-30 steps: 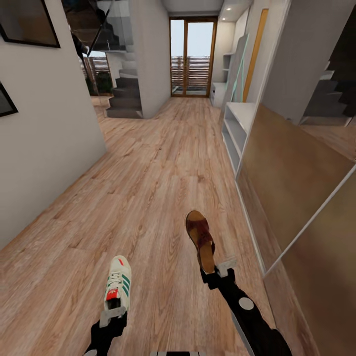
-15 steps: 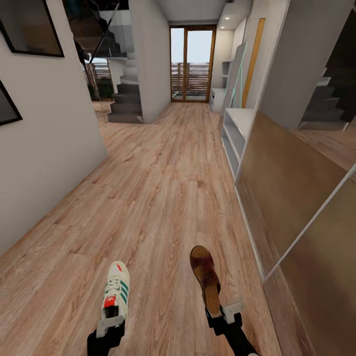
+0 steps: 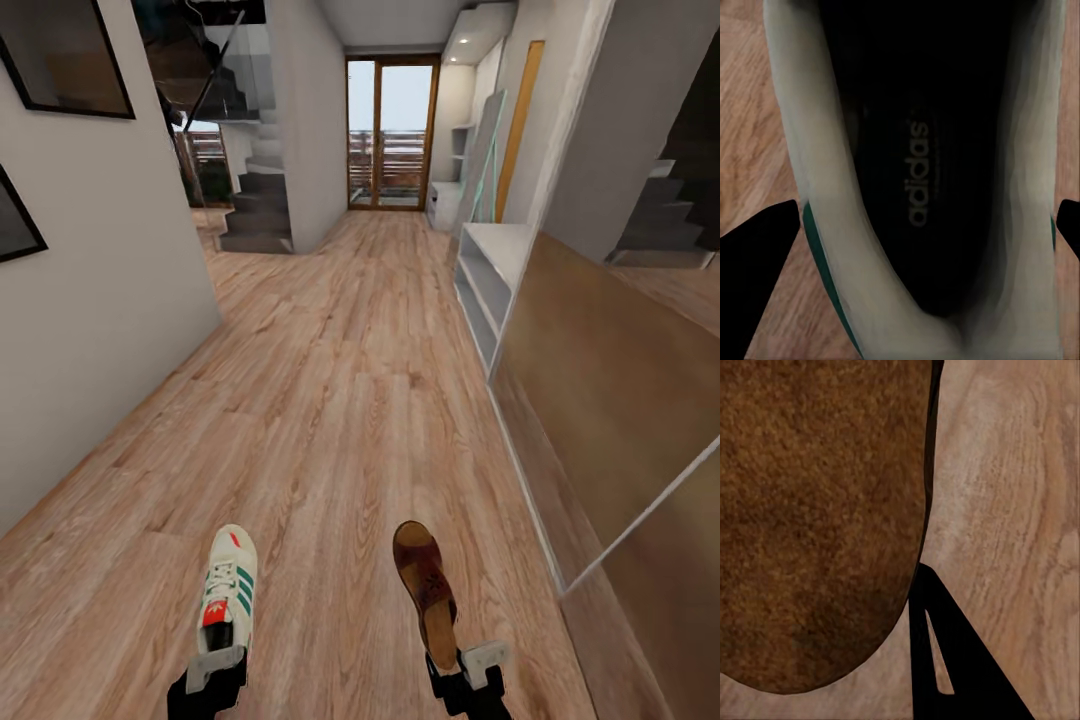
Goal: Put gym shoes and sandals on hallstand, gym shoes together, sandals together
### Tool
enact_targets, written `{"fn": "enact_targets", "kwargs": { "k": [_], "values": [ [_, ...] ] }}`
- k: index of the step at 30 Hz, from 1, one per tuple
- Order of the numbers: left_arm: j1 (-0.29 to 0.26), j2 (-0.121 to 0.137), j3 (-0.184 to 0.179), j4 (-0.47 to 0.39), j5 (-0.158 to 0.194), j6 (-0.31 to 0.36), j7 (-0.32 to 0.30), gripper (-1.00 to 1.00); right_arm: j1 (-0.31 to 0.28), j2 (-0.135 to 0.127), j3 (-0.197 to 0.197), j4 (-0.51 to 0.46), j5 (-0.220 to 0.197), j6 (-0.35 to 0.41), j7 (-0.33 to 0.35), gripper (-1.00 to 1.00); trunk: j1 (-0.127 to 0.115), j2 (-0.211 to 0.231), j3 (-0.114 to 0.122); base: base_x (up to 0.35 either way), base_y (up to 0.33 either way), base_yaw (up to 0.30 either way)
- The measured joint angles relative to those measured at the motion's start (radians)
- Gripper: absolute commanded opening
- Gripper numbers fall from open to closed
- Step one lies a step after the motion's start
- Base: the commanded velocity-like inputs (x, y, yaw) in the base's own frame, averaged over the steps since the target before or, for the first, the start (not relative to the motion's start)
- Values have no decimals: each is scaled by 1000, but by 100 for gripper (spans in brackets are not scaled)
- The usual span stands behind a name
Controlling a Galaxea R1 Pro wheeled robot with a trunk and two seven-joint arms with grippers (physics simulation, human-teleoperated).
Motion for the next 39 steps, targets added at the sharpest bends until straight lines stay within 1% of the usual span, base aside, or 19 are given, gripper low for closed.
{"fn": "enact_targets", "kwargs": {
  "k": [4,7,9,12,14,19,28,39],
  "values": [
    [1,0,0,3,-1,0,1,-100,0,-5,-2,10,0,-16,-11,-100,0,0,0,234,273,0],
    [1,0,0,5,-2,0,2,-100,0,-17,-4,23,-1,-36,-42,-100,0,0,0,232,278,0],
    [1,2,0,8,-2,-1,3,-100,0,-27,-14,46,-4,-55,-104,-100,0,0,0,231,280,0],
    [2,2,0,9,-2,-1,3,-100,0,-28,-11,68,-2,-59,-153,-100,0,0,0,231,281,0],
    [6,2,0,9,-1,-2,3,-100,0,-27,-8,75,-1,-59,-173,-100,0,0,0,231,281,0],
    [13,0,0,7,0,-2,1,-100,0,-25,-7,83,0,-59,-191,-100,0,0,0,231,281,0],
    [15,-1,0,9,-2,-3,1,-100,0,-23,-6,109,-2,-59,-196,-100,0,0,1,230,281,-26],
    [15,0,0,9,-2,-3,2,-100,0,-22,-6,109,-3,-58,-197,-100,0,0,9,248,259,-209]
  ]
}}
